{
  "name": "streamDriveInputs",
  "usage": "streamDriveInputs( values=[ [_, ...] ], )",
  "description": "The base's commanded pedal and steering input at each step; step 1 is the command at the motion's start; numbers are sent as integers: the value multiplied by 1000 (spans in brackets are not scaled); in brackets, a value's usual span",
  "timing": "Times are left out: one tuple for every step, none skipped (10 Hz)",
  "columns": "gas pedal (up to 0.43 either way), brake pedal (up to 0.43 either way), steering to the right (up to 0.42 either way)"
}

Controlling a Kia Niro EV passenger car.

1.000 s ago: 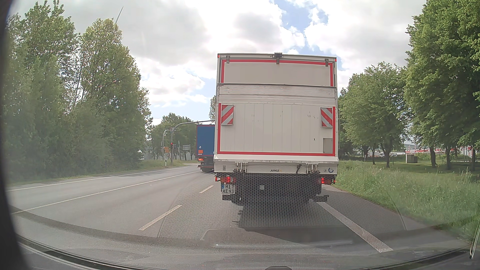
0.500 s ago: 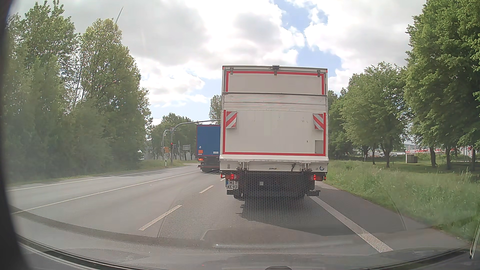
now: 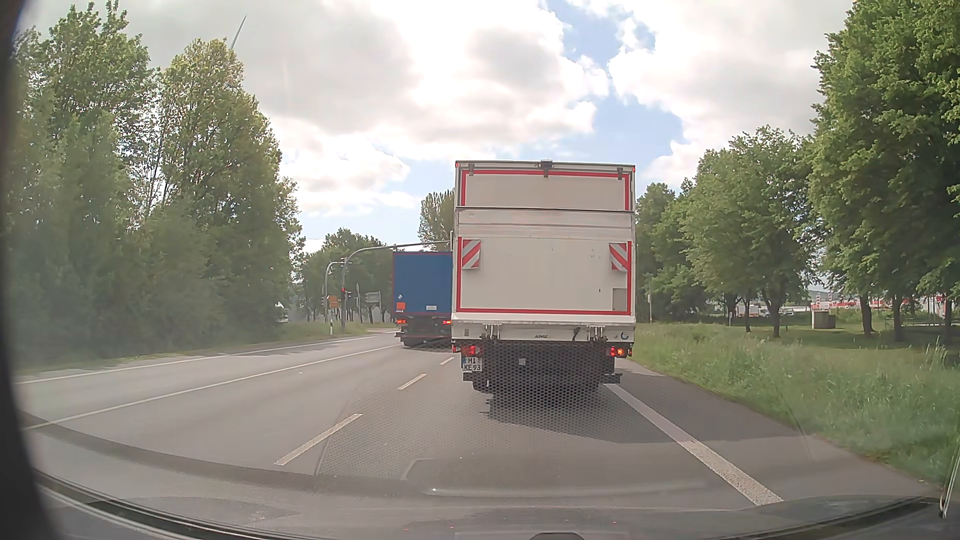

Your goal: Follow the waypoints while adhering to traffic rules and regulations

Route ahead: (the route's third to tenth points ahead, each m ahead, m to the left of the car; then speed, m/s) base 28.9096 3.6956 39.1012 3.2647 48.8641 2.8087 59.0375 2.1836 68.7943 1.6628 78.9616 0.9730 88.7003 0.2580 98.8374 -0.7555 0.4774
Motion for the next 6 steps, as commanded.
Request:
streamDriveInputs(
  values=[
    [0,0,0],
    [0,0,0],
    [0,0,1],
    [0,0,1],
    [0,0,1],
    [0,0,1]
  ],
)
